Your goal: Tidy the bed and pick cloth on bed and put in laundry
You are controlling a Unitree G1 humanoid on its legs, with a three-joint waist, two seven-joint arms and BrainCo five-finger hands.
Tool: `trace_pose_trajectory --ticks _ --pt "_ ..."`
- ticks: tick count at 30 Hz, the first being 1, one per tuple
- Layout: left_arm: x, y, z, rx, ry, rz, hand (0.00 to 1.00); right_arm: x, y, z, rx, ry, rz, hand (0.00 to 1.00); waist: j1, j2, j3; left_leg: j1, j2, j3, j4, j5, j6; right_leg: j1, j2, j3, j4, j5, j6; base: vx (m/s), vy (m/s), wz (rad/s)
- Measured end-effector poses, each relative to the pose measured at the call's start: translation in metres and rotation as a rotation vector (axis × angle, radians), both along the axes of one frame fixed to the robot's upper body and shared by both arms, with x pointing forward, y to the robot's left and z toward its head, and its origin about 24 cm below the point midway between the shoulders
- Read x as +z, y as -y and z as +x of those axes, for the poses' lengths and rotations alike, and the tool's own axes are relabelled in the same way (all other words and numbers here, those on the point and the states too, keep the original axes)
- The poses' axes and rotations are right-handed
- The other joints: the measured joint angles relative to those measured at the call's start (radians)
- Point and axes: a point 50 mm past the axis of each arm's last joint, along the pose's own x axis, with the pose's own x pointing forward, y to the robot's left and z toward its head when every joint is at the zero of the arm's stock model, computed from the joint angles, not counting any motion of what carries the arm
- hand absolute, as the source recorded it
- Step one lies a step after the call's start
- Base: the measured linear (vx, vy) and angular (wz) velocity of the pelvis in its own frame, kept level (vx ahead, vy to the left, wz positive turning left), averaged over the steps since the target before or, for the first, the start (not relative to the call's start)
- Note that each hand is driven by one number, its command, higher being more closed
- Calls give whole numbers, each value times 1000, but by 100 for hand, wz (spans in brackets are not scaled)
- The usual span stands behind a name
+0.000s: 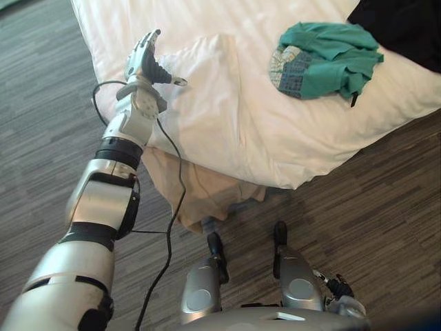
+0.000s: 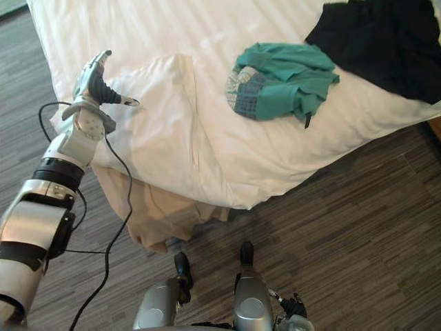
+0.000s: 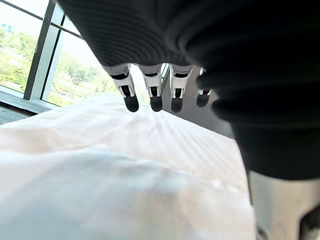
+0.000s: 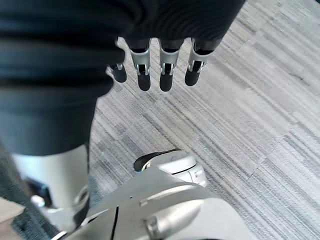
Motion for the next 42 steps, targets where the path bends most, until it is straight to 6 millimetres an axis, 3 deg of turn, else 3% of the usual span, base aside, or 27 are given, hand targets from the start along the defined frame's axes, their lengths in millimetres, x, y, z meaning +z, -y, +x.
trace_pose_trajectory --ticks 2,3,8,17,20,25,28,30,31,38,42 --pt "-5 -4 1 16 -43 12 0 0 -3 2 9 3 8 0 0 0 7 -1 -1 1 2 0 0 -1 -1 0 3 0 0 0 0 0" --pt "-8 -6 2 24 -68 13 100 0 -3 3 10 8 11 0 -1 -2 11 -1 -1 1 5 0 0 -1 -2 1 5 0 0 0 0 0" --pt "-5 -8 3 38 -105 47 100 3 -5 16 18 36 15 0 2 -5 37 -15 0 1 15 0 0 -16 -3 2 13 0 0 -20 -5 -1" --pt "-15 -1 -2 -50 -130 144 100 4 -3 16 30 41 3 0 3 -6 38 11 0 1 14 0 0 11 -4 1 14 0 0 -4 -1 0" --pt "-37 8 -14 -142 -135 159 100 3 -2 14 31 35 1 0 9 -5 38 46 -1 -5 12 0 0 52 -5 -7 11 0 0 -9 6 9" --pt "-80 1 -39 -220 -225 125 100 2 0 9 23 20 -2 0 27 1 33 94 -10 -23 -1 3 4 113 -15 -35 -9 0 0 -28 5 11" --pt "-109 -2 -56 -260 -301 117 100 -1 5 -6 31 -25 -16 0 41 21 -12 110 -19 -42 -37 16 15 140 -19 -72 -28 0 1 -23 2 28" --pt "-138 -15 -74 -257 -406 112 100 -2 9 -17 38 -53 -22 0 52 28 -61 141 -23 -55 -86 39 13 167 -19 -90 -46 -1 1 1 -32 18" --pt "-148 -20 -80 -247 -442 110 0 -3 9 -22 39 -64 -20 0 58 29 -84 151 -24 -55 -106 49 11 169 -17 -92 -50 -1 1 2 -31 7" --pt "-191 -59 -123 -124 -585 77 0 -6 7 -30 78 -111 -10 0 66 16 -148 220 -28 -86 -224 115 6 221 -3 -138 -81 -1 2 -22 -29 14" --pt "-212 -76 -144 -30 -638 20 0 -8 7 -40 102 -143 -19 0 90 -8 -188 232 -28 -113 -260 135 3 236 3 -164 -98 -1 4 5 -15 14"
